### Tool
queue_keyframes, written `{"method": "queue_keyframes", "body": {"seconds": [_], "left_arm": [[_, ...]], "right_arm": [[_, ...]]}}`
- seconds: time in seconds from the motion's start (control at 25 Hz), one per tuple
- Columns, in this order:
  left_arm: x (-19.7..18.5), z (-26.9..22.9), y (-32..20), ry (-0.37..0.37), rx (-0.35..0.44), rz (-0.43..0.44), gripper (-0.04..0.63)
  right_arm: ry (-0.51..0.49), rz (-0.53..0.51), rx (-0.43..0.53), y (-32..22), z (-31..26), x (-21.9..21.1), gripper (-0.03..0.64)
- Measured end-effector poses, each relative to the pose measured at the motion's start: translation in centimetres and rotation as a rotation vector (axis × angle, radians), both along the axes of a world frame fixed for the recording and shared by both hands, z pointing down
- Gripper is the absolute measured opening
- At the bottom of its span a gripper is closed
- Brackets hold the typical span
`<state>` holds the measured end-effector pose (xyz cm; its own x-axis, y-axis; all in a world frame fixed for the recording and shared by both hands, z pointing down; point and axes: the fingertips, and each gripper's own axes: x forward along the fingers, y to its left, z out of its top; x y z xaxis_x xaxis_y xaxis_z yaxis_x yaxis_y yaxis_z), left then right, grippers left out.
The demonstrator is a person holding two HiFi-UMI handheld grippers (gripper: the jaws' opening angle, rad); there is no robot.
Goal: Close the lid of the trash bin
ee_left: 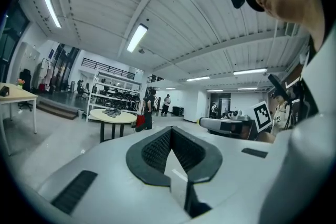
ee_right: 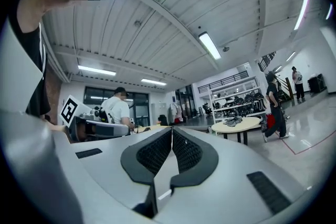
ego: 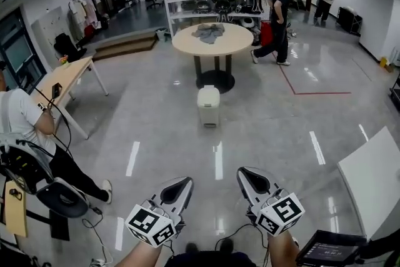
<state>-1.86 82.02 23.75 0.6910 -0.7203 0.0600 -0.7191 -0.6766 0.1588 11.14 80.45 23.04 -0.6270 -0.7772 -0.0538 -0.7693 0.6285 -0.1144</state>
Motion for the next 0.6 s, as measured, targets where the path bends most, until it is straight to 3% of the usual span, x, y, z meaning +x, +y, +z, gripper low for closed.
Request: {"method": "queue_keyframes", "body": {"seconds": [0.32, 0.6], "left_arm": [[-5.4, 0.5, 1.7, 0.025, 0.019, -0.023, 0.001], [-7.8, 0.4, 2.2, 0.041, 0.027, -0.007, 0.002]], "right_arm": [[0.026, 0.121, -0.017, 2.9, 0.5, -2.7, 0.009], [0.034, 0.143, -0.043, 4.4, 0.6, -4.9, 0.009]]}}
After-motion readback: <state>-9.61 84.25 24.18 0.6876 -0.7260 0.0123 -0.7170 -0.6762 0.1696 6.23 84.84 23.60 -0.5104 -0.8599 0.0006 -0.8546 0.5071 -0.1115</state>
